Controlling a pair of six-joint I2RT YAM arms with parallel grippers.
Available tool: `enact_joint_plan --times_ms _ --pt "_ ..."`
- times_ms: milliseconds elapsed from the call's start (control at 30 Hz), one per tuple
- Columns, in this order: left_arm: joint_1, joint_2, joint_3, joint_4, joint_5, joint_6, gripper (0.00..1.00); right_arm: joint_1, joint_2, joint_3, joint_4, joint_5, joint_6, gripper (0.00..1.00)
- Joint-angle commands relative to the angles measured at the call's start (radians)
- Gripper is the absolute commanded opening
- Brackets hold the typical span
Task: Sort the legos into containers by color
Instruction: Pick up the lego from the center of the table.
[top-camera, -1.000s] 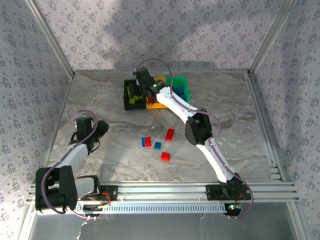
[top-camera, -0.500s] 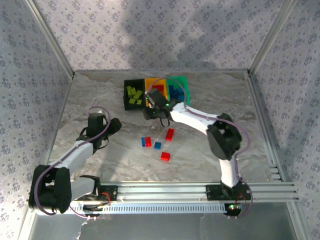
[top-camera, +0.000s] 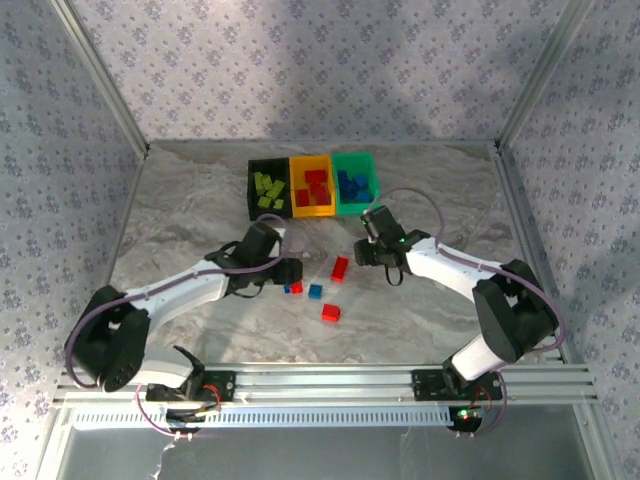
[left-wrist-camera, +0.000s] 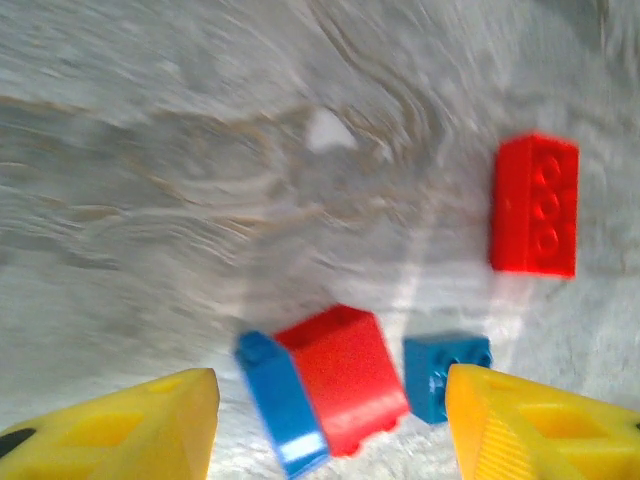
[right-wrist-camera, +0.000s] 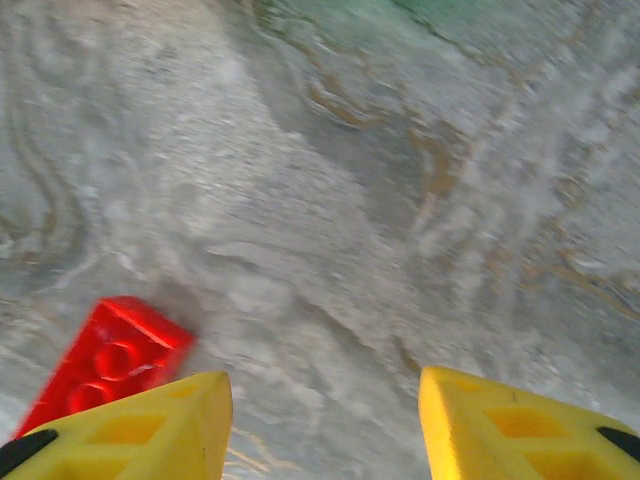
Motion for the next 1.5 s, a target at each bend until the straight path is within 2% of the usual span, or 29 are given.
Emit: enact_joint_plan --times_ms 0,133,400,667,800,867,967,1033,1267,1467 --pt "-0.082 0.071 0.127 -0.145 -0.048 0.057 0.63 -0.032 -0.054 -0.042 0.07 -0.028 -0.022 0.54" --pt "-0.145 0.198 0.3 -0.238 -0.087 0.069 0.65 -0.083 -0.094 -0.088 0.091 -0.051 -0.025 0.54" --pt "-0.22 0.508 0.646 -0.423 -0.086 0.075 0.66 -0.221 -0.2 -0.186 0.117 -0.162 -0.014 0.54" --pt "-0.239 0.694 0.844 -0.586 -0.129 0.065 0.64 -0.252 -0.244 -0.22 0.133 -0.194 0.007 0.55" --pt "-0.24 0.732 0.865 -0.58 -0.092 0.06 0.57 -0.253 -0.24 -0.223 0.139 -0.188 0.006 0.55" --pt "-0.24 0.744 0.873 -0.579 -0.087 0.063 0.46 -0.251 -0.239 -0.224 0.14 -0.187 0.006 0.55" --pt "-0.24 0.755 0.897 -0.598 -0.108 0.068 0.39 -0.251 -0.239 -0.227 0.145 -0.185 0.006 0.55" --pt "-0.24 0.755 0.911 -0.608 -0.114 0.073 0.27 -0.251 -0.236 -0.23 0.15 -0.183 0.006 0.55" --pt "-0.232 0.74 0.976 -0.647 -0.173 0.099 0.25 -0.251 -0.23 -0.232 0.157 -0.181 0.006 0.55" --pt "-0.162 0.715 1.052 -0.665 -0.13 0.113 0.25 -0.251 -0.228 -0.235 0.163 -0.182 0.006 0.55"
